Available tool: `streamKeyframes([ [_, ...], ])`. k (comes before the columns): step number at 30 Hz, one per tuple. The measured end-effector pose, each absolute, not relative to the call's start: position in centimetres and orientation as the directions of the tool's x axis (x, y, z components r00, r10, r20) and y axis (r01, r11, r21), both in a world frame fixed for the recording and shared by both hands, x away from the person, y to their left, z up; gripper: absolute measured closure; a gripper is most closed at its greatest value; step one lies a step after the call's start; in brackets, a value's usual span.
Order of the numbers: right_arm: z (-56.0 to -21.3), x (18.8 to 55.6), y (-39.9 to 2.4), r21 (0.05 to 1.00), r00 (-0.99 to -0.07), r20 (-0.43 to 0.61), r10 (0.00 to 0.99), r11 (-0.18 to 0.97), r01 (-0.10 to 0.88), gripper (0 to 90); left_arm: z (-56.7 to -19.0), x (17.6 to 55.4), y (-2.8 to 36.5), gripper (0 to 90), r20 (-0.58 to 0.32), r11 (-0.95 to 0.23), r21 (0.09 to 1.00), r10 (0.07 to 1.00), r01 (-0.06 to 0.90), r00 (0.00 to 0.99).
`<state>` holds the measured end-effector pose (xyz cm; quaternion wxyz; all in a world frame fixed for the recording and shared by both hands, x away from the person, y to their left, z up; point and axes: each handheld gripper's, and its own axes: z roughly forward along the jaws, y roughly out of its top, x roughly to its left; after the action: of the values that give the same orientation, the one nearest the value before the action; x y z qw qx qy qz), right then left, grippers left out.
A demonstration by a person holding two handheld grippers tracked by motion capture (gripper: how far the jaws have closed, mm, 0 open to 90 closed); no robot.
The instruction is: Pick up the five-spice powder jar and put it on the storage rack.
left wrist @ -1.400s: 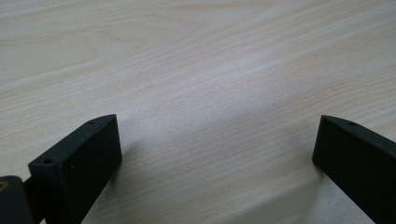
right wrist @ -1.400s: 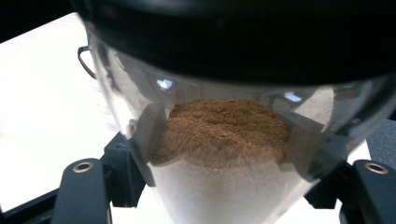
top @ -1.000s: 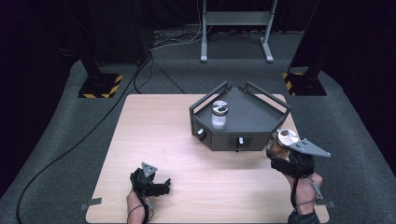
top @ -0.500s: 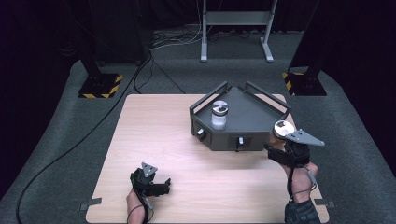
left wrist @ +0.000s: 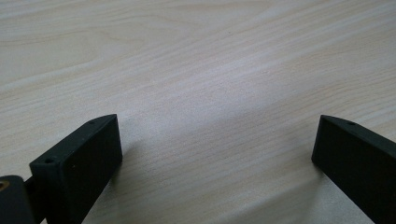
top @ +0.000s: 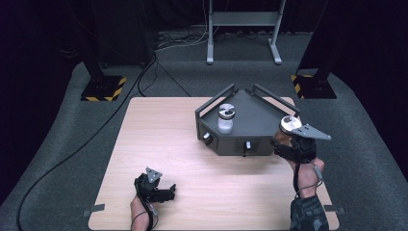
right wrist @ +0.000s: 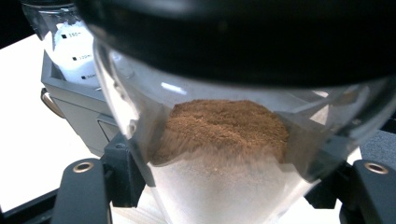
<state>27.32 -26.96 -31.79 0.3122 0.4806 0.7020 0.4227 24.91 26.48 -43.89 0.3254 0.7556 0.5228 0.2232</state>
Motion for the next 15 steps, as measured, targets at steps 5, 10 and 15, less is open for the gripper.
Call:
streamKeyframes([
  [5, -31.8, 28.0, -26.5, 0.890, -0.346, -0.040, 0.937, 0.191, 0.414, 29.9, -43.9, 24.9, 26.5, 1.4, -0.003, -0.241, 0.725, 0.935, 0.645, 0.354],
  [10, -31.9, 28.7, -26.2, 0.887, -0.348, -0.055, 0.936, 0.206, 0.413, 29.9, -43.9, 24.9, 26.5, 1.6, -0.003, -0.242, 0.726, 0.935, 0.644, 0.355],
  [15, -31.9, 29.6, -26.1, 0.888, -0.346, -0.054, 0.937, 0.203, 0.412, 29.9, -43.9, 24.9, 26.5, 1.8, -0.004, -0.244, 0.726, 0.933, 0.643, 0.359],
])
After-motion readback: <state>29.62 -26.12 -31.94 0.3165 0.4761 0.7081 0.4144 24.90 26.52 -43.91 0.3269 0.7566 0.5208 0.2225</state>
